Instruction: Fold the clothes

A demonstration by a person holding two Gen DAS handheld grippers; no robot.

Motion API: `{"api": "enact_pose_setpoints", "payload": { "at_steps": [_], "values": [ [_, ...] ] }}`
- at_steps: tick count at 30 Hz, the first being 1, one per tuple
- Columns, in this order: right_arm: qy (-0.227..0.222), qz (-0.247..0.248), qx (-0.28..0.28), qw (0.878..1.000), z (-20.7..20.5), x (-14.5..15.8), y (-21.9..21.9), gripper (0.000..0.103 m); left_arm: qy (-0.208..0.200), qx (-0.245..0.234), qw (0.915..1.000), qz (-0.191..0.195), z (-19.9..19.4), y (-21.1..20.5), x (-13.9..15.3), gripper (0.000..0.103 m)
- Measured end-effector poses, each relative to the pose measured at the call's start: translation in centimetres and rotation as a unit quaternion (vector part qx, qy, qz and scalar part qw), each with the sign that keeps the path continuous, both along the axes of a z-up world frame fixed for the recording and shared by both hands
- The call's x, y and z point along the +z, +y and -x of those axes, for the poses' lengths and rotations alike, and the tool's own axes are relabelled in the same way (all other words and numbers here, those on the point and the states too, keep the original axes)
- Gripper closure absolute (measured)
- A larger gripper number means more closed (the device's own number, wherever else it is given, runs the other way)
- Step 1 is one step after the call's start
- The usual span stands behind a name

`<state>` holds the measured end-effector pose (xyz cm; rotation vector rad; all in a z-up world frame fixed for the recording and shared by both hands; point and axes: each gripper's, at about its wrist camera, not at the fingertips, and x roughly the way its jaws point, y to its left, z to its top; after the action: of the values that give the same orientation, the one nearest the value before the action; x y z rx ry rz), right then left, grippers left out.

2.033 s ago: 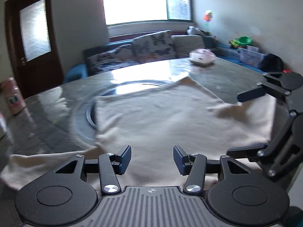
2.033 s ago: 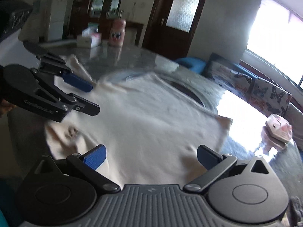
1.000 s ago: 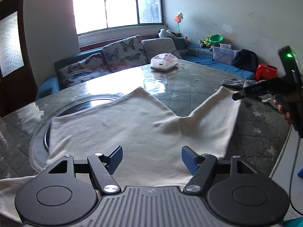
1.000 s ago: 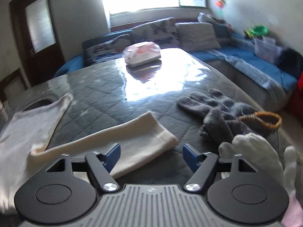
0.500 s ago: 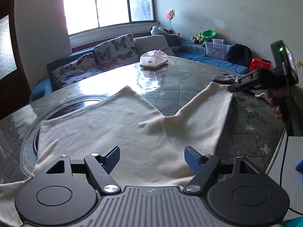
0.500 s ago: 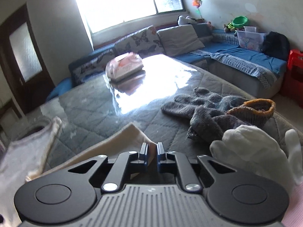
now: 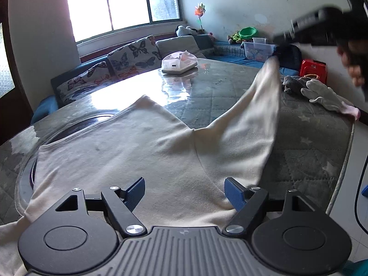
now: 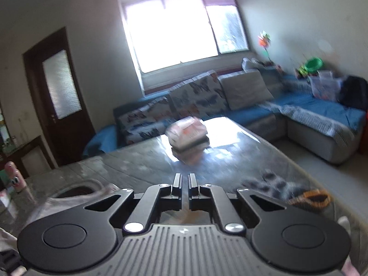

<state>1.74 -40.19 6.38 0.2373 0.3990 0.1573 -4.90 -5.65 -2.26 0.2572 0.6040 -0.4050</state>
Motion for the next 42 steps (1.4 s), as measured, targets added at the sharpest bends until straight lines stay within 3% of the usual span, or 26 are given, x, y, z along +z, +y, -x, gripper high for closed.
{"api": "enact_pose_setpoints", "payload": {
  "at_steps": [4,7,9,11,14,16,21,25,26,29,34,42],
  "values": [
    [-0.012,0.005,0.037,0.999,0.0,2.4,2.7,0.099,-0.011,0.017,0.9995,0.023,0.3,1.6,1.0,0.022],
    [0.007,0.035,0.029,0.999,-0.7,2.2,4.0,0.098,-0.023,0.031,0.9987,0.033,0.7,3.2,1.9,0.019],
    [0.033,0.040,0.009,0.999,-1.2,0.9,3.7,0.093,-0.028,0.038,0.9981,0.040,0.9,4.2,2.1,0.016],
    [0.056,0.053,-0.021,0.997,-1.6,-0.9,3.1,0.077,-0.027,0.041,0.9979,0.042,1.0,4.8,2.2,0.016],
    [0.098,0.073,-0.058,0.991,-2.7,-3.9,1.9,0.075,-0.026,0.038,0.9982,0.039,1.1,5.0,2.0,0.016],
    [0.117,0.068,-0.068,0.988,-3.1,-5.5,1.1,0.068,-0.025,0.037,0.9983,0.038,1.1,4.9,1.9,0.016],
    [0.153,0.047,-0.085,0.983,-3.8,-8.8,-0.9,0.066,-0.018,0.040,0.9985,0.033,0.7,4.3,1.6,0.015],
    [0.144,0.054,-0.074,0.985,-3.4,-9.5,-0.5,0.065,-0.015,0.038,0.9988,0.026,0.5,3.6,1.5,0.015],
    [0.140,0.055,-0.067,0.986,-3.4,-9.5,-0.3,0.072,-0.014,0.037,0.9989,0.024,0.4,3.4,1.4,0.015],
    [0.131,0.048,-0.050,0.989,-3.5,-9.4,0.0,0.092,-0.013,0.037,0.9991,0.019,0.3,2.9,1.3,0.015],
    [0.102,0.011,-0.039,0.994,-2.2,-7.5,-0.5,0.093,-0.013,0.041,0.9990,0.012,0.4,3.0,1.3,0.015],
    [0.031,-0.006,0.049,0.998,-0.5,-0.2,2.6,0.094,-0.026,0.063,0.9974,0.023,0.8,5.0,1.8,0.015]
  ]
}}
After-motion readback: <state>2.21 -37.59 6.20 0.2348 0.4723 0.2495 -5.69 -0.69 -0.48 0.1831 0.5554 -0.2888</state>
